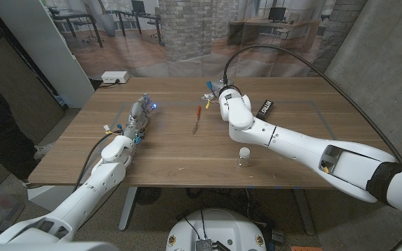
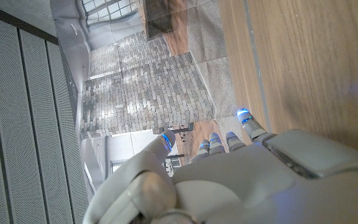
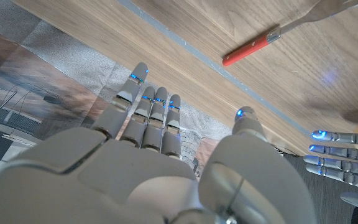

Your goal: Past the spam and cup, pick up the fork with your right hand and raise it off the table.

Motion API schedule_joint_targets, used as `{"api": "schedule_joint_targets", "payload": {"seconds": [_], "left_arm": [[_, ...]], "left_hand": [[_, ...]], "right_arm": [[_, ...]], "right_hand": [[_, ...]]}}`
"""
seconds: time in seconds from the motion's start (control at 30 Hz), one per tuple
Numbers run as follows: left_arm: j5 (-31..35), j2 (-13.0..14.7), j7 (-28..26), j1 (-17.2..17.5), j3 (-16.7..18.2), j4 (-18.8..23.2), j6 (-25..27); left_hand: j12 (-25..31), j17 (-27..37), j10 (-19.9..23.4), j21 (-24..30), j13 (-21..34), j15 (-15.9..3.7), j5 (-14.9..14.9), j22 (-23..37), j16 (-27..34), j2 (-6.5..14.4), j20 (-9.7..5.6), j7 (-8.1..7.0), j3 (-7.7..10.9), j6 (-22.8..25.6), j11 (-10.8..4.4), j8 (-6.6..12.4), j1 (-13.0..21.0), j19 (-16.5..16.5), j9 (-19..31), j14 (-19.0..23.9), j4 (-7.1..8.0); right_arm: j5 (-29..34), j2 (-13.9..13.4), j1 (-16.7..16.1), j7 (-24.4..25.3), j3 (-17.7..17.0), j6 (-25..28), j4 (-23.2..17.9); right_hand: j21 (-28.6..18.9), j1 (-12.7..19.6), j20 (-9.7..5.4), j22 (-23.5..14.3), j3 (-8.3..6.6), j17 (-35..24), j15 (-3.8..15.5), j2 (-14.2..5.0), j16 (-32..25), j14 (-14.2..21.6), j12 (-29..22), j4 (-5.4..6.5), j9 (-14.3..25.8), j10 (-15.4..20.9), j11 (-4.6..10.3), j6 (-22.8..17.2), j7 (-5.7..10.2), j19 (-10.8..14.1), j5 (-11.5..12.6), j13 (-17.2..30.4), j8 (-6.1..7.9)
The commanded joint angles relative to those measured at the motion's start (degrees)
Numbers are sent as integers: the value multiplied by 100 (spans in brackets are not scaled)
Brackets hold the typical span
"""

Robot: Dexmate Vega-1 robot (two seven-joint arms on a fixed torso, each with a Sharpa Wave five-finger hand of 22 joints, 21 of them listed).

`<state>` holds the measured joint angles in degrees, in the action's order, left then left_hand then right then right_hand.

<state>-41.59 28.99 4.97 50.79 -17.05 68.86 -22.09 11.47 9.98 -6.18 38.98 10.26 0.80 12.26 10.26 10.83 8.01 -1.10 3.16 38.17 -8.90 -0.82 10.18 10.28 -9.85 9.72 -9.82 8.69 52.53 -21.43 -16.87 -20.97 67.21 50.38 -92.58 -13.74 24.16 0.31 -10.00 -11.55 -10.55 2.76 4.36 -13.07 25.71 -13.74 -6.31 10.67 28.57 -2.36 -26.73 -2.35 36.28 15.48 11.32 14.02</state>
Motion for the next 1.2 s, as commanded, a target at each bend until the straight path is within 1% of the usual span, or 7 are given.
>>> {"api": "schedule_joint_targets", "payload": {"seconds": [0.03, 0.47, 0.93, 1.2], "left_arm": [[-9, -34, 59, -84, -26, -132, 16], [-14, -58, 101, -151, -39, -228, 24], [-30, -77, 168, -197, -48, -325, 23], [-39, -75, 196, -219, -44, -371, 26]], "left_hand": [[-3, 11, -18, -8, 23, 11, 2, 31, -10, 225, 29, 31, 39, -36, 25, 11, -46, -459, 16, -30, 17], [-2, 10, -19, -17, 23, 11, 1, 31, -12, 225, 25, 26, 42, -40, 16, 11, -53, -457, 16, -37, 17], [-1, 10, -19, -28, 23, 5, 0, 32, -13, 226, 24, 31, 46, -40, 14, 12, -60, -457, 16, -43, 16], [-1, 9, -20, -34, 23, 10, 0, 32, -13, 226, 23, 26, 48, -40, 16, 12, -63, -455, 16, -44, 15]], "right_arm": [[-128, 86, 60, 107, 97, -32, 214], [-257, 139, 120, 186, 202, -49, 341], [-359, 241, 167, 264, 333, -21, 494], [-445, 312, 212, 339, 395, -60, 632]], "right_hand": [[10, 87, 16, -33, 37, -8, -1, 4, 41, 36, 32, -5, 9, 26, 1, -39, -2, 6, 38, 15, -27], [32, 135, 16, -33, 46, -9, 2, -3, 69, 33, 61, -16, 10, 24, 3, -39, 7, 0, 73, 18, -52], [40, 194, 7, -34, 59, -11, 35, -6, 66, 114, 75, -29, 13, 73, 14, -102, 25, 37, 112, 22, -53], [43, 248, -10, -34, 59, -12, 47, -20, 67, 160, 71, -42, 14, 133, 50, -146, 52, 65, 138, 24, -54]]}}
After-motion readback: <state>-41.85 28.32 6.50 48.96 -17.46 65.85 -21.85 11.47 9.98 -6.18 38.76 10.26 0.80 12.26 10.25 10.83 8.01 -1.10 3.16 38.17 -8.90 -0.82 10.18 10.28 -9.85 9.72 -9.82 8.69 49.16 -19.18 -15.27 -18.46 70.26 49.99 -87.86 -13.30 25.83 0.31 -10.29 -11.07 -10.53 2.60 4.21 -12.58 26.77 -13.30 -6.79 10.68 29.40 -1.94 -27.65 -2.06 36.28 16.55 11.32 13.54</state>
